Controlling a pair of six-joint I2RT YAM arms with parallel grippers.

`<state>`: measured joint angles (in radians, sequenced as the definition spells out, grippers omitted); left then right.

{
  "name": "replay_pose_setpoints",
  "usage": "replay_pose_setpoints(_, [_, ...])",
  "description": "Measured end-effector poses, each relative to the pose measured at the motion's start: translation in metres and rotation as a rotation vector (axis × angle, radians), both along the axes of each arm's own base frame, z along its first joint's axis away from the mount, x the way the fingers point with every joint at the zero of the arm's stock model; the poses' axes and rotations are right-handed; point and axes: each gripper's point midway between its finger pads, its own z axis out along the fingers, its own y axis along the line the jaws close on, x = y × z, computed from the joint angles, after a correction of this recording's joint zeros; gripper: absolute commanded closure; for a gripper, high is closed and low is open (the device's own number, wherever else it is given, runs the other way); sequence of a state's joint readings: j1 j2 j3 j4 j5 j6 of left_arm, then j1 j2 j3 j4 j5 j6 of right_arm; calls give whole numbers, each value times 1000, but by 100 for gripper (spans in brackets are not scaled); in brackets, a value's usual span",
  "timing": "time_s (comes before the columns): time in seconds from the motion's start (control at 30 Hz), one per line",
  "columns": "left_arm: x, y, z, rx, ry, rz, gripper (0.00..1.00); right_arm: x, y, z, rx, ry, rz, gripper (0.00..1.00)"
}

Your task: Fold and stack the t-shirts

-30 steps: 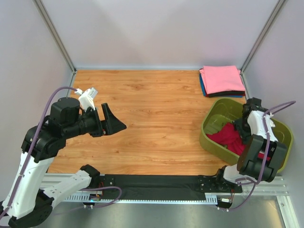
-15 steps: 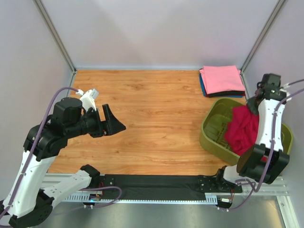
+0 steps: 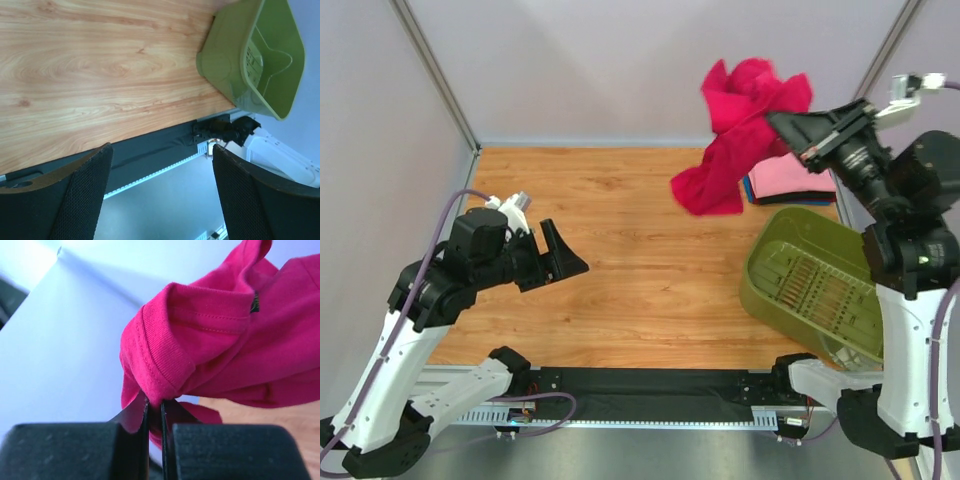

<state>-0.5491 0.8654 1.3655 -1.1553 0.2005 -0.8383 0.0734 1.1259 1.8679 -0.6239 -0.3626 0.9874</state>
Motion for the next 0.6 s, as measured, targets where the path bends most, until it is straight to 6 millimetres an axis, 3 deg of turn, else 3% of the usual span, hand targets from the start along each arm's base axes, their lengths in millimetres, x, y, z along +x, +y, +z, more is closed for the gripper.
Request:
replay_pose_setpoints(0.07, [0, 5, -2, -1, -3, 34, 13, -3, 30, -17, -2, 24, 118, 99])
replay_pose_setpoints(0.17, [-2, 14, -1, -2, -21, 84, 12, 9, 79, -96, -41, 195, 257, 88])
replay_pose_setpoints(0.2, [-2, 17, -1, -2, -27, 100, 12, 12, 97, -138, -71, 295, 299, 77])
replay_pose_setpoints(0.3, [-4, 28, -7, 19, -32, 146, 12, 17, 136, -262, -194, 568, 366, 61])
replay_pose_setpoints(0.33, [-5, 31, -11, 32, -26, 160, 12, 13, 143, -309, -250, 676, 377, 57])
replay_pose_setpoints(0.4, [-3, 36, -22, 61, -7, 185, 12, -5, 143, -379, -365, 862, 388, 50])
replay_pose_setpoints(0.47, [-1, 38, -36, 93, 20, 204, 11, -19, 131, -415, -460, 973, 374, 46])
replay_pose_setpoints(0.53, [2, 40, -50, 125, 52, 218, 11, -16, 120, -417, -528, 979, 351, 43])
replay_pose_setpoints(0.6, [8, 38, -63, 149, 86, 224, 12, -2, 113, -406, -581, 957, 323, 42])
